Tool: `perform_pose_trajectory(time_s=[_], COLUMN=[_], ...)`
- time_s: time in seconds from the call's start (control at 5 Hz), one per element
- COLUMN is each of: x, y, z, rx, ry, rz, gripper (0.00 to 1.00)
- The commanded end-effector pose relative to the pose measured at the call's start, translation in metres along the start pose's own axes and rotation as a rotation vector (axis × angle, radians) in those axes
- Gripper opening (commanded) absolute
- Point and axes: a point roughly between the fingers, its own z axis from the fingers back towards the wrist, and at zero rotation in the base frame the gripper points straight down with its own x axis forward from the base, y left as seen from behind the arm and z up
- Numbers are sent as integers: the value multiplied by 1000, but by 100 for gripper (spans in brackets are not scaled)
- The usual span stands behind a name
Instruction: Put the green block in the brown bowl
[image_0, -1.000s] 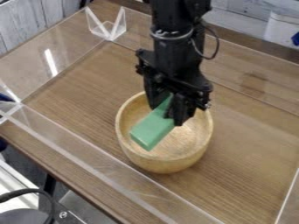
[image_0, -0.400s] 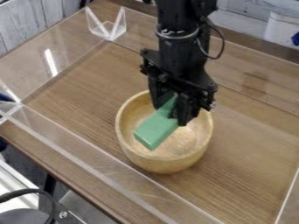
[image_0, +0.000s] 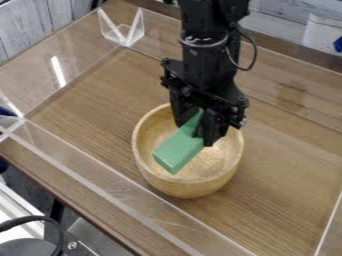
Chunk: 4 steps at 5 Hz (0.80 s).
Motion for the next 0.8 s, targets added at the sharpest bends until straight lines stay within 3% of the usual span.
perform_pose_trajectory(time_s=[0.0, 0.6], x=[10, 10], y=[4, 9], z=[9, 2], rx=[4, -1], ry=[-46, -25], rz=[8, 27], gripper=[0, 0])
